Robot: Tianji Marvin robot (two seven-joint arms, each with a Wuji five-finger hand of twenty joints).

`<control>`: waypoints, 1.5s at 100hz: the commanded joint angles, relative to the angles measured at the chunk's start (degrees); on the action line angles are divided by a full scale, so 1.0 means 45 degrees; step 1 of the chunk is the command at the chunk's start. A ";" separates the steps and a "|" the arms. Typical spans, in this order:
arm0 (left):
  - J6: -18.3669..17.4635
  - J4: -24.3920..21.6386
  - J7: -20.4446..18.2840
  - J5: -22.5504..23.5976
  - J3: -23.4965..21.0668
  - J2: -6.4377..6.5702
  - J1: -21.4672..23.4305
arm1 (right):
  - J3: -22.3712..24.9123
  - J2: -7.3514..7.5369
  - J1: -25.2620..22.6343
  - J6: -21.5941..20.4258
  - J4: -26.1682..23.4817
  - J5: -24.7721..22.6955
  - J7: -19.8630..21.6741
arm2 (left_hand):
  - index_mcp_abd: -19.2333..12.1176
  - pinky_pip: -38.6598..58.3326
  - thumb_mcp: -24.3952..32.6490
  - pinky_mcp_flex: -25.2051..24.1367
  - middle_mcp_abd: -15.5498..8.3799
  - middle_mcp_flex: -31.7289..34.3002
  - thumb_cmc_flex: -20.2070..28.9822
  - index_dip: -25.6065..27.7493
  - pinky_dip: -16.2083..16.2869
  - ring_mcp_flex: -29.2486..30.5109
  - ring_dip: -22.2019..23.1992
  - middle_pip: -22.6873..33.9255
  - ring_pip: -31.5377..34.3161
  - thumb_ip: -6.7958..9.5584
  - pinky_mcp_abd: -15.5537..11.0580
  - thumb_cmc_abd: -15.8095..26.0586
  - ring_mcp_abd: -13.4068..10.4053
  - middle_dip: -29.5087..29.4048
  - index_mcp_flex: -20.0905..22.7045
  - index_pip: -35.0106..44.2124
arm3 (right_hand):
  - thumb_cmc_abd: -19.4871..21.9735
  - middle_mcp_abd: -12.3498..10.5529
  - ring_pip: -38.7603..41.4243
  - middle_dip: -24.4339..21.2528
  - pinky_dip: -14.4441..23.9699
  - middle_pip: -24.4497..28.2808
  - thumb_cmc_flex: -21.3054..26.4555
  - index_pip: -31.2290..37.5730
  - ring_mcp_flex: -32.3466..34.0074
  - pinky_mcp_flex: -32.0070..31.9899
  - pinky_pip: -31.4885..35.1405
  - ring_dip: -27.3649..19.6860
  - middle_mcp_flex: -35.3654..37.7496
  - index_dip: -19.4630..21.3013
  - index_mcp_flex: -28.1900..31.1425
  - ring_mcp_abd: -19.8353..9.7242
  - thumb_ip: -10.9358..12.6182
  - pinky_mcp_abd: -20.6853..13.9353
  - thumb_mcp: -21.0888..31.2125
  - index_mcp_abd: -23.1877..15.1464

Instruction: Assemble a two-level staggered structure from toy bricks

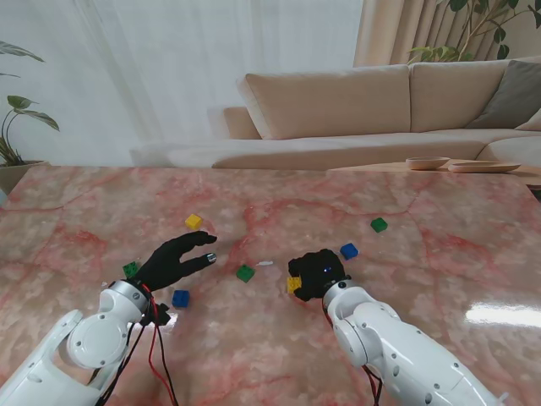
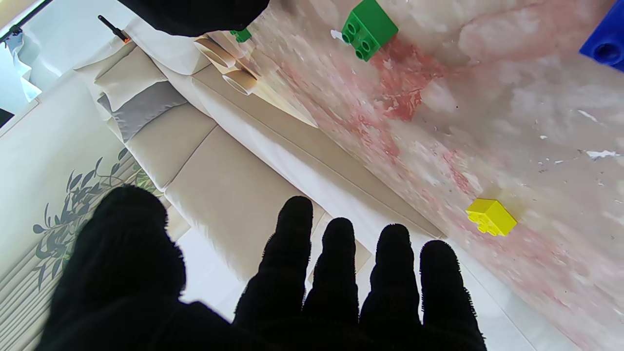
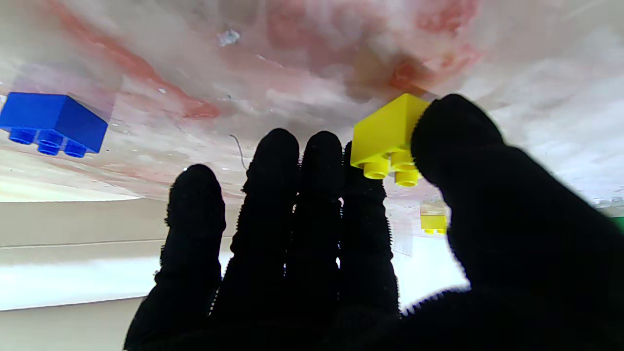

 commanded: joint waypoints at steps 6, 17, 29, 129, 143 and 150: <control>0.0071 -0.0049 -0.0040 0.0036 -0.0009 0.0020 0.0116 | -0.0251 -0.0127 0.0186 0.0056 0.0239 0.0160 0.0047 | 0.0114 -0.0267 -0.0506 -0.0085 -0.0129 -0.0317 0.0053 -0.0064 -0.0083 -0.0561 -0.0180 -0.0004 -0.0283 0.0155 -0.0551 0.0490 -0.0586 -0.0154 0.0149 -0.0275 | 0.0327 -0.0303 0.0064 -0.0168 -0.0047 0.0284 0.0394 0.0071 -0.0374 -0.0173 0.0133 0.0152 -0.0233 0.0539 -0.0094 -0.0383 0.0088 -0.0162 0.0424 -0.0696; 0.0086 -0.0069 -0.0056 0.0034 -0.0030 0.0023 0.0141 | -0.0463 -0.0140 0.0380 0.0019 0.0383 0.0223 0.0020 | 0.0121 -0.0273 -0.0498 -0.0085 -0.0135 -0.0328 0.0072 -0.0066 -0.0086 -0.0564 -0.0182 -0.0012 -0.0286 0.0157 -0.0560 0.0479 -0.0573 -0.0158 0.0151 -0.0277 | 0.0394 -0.0323 0.0046 -0.0215 -0.0051 0.0294 0.0309 -0.0012 -0.0430 -0.0215 0.0097 0.0138 -0.0311 0.0584 -0.0129 -0.0387 0.0101 -0.0178 0.0406 -0.0706; 0.0083 -0.0100 -0.0067 0.0059 -0.0079 0.0029 0.0184 | -0.0564 -0.0142 0.0474 0.0004 0.0501 0.0293 0.0047 | 0.0119 -0.0276 -0.0496 -0.0083 -0.0121 -0.0345 0.0071 -0.0070 -0.0086 -0.0584 -0.0185 -0.0021 -0.0295 0.0157 -0.0560 0.0492 -0.0572 -0.0162 0.0129 -0.0290 | 0.0440 -0.0310 -0.0028 -0.0412 -0.0047 0.0379 0.0231 -0.0405 -0.0629 -0.0315 -0.0010 0.0087 -0.0609 0.0806 -0.0240 -0.0387 0.0342 -0.0204 0.0451 -0.0543; 0.0152 -0.0215 -0.0300 0.0024 -0.0294 0.0073 0.0308 | -0.1558 -0.0196 0.1319 0.0264 0.1286 0.0588 0.0119 | 0.0106 -0.0106 -0.0494 -0.0075 -0.0161 -0.0374 0.0099 -0.0081 0.0011 -0.0624 -0.0190 -0.0015 -0.0291 0.0148 -0.0485 0.0447 -0.0552 -0.0158 0.0077 -0.0313 | 0.0848 -0.0034 -0.0293 -0.1770 0.0063 0.0424 -0.1379 -0.2780 -0.2196 -0.1207 -0.0422 -0.0079 -0.3075 0.2093 -0.1746 -0.0398 0.2341 -0.0535 -0.4069 0.0625; 0.0135 -0.0221 -0.0336 0.0063 -0.0313 0.0084 0.0293 | -0.1032 -0.0152 0.0890 0.0216 0.0826 0.0339 0.0118 | 0.0099 -0.0118 -0.0502 -0.0122 0.0112 -0.0440 0.0098 -0.0083 0.0005 -0.0642 -0.0197 -0.0042 -0.0297 0.0146 -0.0479 0.0418 -0.0588 -0.0171 0.0053 -0.0317 | 0.0797 0.0216 -0.1277 -0.2294 -0.0130 -0.0131 -0.2316 -0.3776 -0.3221 -0.2023 -0.1439 -0.0588 -0.4262 0.1894 -0.2545 -0.0143 0.2428 -0.0501 -0.3702 0.1126; 0.0125 -0.0221 -0.0346 0.0114 -0.0319 0.0091 0.0270 | -0.0536 -0.0102 0.0484 0.0145 0.0327 0.0051 0.0177 | 0.0119 -0.0181 -0.0492 -0.0132 0.0131 -0.0444 0.0128 -0.0081 -0.0031 -0.0669 -0.0199 -0.0050 -0.0307 0.0153 -0.0473 0.0356 -0.0560 -0.0177 0.0055 -0.0314 | 0.0763 0.0367 -0.2011 -0.2702 -0.0448 -0.0482 -0.2635 -0.4281 -0.3736 -0.2510 -0.2394 -0.1014 -0.4709 0.1691 -0.2808 0.0077 0.2424 -0.0367 -0.3548 0.1327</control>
